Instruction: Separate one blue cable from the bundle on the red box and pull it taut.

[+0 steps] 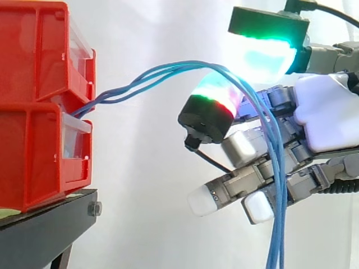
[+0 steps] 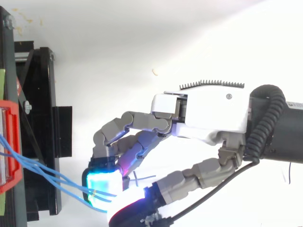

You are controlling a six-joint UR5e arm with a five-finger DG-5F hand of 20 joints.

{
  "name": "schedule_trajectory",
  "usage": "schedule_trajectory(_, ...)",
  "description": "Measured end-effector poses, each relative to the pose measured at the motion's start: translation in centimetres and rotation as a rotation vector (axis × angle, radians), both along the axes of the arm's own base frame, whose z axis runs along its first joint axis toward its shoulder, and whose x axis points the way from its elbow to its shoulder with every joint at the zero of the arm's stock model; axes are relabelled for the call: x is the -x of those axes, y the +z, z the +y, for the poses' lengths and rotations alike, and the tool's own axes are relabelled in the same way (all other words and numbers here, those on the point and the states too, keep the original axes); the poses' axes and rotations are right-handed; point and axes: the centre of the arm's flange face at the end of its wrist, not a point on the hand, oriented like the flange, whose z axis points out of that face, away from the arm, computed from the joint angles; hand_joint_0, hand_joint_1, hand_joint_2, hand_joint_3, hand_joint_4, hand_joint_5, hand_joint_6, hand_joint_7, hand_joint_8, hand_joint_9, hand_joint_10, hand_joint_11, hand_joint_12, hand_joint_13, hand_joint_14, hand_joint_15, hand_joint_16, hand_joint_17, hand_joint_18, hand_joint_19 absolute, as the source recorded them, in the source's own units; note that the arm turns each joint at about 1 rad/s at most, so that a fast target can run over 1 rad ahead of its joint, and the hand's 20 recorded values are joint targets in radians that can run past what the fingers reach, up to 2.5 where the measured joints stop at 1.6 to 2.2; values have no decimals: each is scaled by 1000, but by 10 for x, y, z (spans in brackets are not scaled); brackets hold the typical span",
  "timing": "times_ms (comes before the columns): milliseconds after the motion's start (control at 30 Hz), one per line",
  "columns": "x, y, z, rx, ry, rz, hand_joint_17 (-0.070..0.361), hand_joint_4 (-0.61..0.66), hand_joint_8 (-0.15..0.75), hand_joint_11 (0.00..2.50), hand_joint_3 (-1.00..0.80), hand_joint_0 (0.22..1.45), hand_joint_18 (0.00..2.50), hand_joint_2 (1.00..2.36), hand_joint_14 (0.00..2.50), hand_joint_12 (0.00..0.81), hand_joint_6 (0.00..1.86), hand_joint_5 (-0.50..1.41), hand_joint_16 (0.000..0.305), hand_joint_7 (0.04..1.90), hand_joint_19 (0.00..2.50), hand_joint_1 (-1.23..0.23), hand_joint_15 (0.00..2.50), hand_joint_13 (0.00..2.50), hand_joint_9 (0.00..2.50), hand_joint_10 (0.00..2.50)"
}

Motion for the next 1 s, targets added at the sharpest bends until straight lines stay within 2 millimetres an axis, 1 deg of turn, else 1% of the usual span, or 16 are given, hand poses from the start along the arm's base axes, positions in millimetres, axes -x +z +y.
schedule_trajectory(100,0,0,0,1,-1,-1,124,-101,287,624,-166,727,520,1023,7,378,782,-159,55,1097,426,-998,216,453,805,18)
schedule_trajectory(233,0,0,0,3,-1,0,124,-81,279,623,-253,781,504,1019,6,374,800,-169,55,1114,420,-1037,203,442,773,15)
schedule_trajectory(467,0,0,0,3,-1,0,123,-65,269,608,-365,826,482,1011,6,369,822,-178,55,1107,416,-1036,193,409,722,17)
schedule_trajectory(500,0,0,0,3,-1,0,123,-53,271,613,-406,819,492,1008,5,370,825,-180,55,1098,405,-1033,189,410,721,15)
schedule_trajectory(600,0,0,0,3,-1,0,122,-16,277,621,-433,757,534,1006,5,372,828,-184,54,1105,391,-1017,179,419,728,17)
schedule_trajectory(667,0,0,0,3,-1,1,123,14,303,638,-500,645,557,1000,6,384,825,-179,55,1086,439,-940,191,438,792,17)
schedule_trajectory(700,0,0,0,3,-1,1,123,14,303,638,-500,645,557,1000,6,384,825,-179,55,1086,439,-940,191,438,792,17)
schedule_trajectory(767,0,0,0,3,-1,1,127,66,323,639,-500,560,587,1000,6,400,816,-164,56,1099,466,-856,204,469,847,17)
schedule_trajectory(867,0,0,0,3,0,0,131,81,339,650,-500,527,627,1000,6,408,804,-146,58,1123,483,-784,213,501,900,15)
schedule_trajectory(1000,0,0,0,3,-1,0,130,86,348,652,-500,525,650,1000,6,409,796,-137,58,1142,497,-756,216,523,951,17)
